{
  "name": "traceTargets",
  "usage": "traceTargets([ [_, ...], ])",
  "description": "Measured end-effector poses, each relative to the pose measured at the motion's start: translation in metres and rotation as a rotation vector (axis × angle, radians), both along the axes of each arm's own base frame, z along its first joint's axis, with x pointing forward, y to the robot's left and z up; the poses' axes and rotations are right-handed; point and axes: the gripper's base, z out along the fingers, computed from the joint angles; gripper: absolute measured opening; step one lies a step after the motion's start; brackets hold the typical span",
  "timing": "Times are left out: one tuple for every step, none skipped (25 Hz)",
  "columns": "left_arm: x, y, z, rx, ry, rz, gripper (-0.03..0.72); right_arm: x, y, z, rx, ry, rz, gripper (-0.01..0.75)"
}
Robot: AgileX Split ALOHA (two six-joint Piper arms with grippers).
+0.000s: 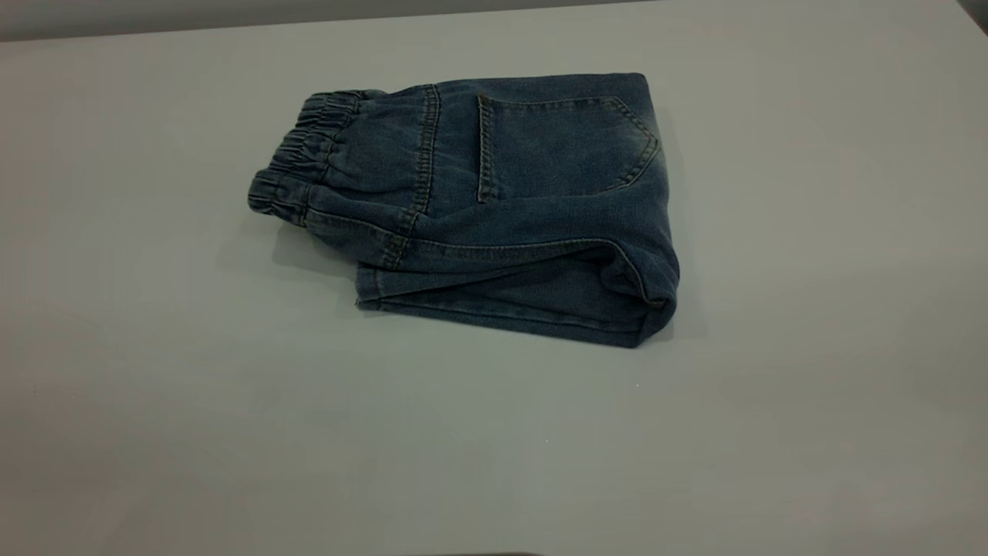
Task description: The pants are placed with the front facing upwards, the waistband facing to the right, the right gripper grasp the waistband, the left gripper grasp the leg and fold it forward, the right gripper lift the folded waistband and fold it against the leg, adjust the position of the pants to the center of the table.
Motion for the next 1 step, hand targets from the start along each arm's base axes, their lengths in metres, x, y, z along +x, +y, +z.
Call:
traceTargets([
  [0.0,0.0,0.0,0.0,0.0,0.0,0.464,0.0,0.0,0.0,0.0,0.0,0.0,0.452],
])
